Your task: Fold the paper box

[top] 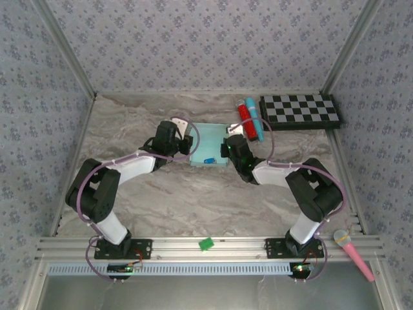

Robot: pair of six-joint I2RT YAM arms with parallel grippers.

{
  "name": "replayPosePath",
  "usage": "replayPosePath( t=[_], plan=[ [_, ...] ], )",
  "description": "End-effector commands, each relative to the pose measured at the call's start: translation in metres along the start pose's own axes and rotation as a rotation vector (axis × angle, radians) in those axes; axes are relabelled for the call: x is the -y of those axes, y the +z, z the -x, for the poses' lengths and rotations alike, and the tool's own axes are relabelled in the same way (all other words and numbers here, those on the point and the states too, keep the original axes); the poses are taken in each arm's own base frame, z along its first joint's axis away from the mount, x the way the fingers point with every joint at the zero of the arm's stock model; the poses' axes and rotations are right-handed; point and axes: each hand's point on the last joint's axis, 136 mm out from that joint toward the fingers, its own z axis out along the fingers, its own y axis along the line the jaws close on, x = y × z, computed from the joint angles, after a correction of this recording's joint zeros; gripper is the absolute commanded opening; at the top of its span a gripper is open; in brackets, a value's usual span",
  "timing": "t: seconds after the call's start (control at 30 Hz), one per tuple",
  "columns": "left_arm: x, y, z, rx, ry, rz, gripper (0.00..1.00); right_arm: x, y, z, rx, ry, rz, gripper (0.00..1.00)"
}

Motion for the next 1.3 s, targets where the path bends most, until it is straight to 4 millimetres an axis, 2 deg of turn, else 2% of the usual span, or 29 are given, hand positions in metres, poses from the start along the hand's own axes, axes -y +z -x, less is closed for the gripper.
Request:
replayPosePath(
  t=[0.0,0.43,1.07,1.27],
  plan=[
    [0.013,0.005,-0.001,0.031,-0.015,-0.039,0.1,-0.004,-0.001,-0.001,0.037,0.045,-0.02,0.08],
    [0.02,0.007,-0.012,0.079,-0.002,-0.035,0.09,-0.015,-0.007,-0.005,0.136,0.044,-0.039,0.08],
    [0.021,0.009,-0.033,0.063,-0.004,-0.044,0.08,-0.021,-0.007,-0.023,0.121,0.028,-0.064,0.08],
    [0.023,0.008,-0.035,0.067,-0.009,-0.047,0.08,-0.024,-0.009,-0.026,0.128,0.046,-0.079,0.12]
  ],
)
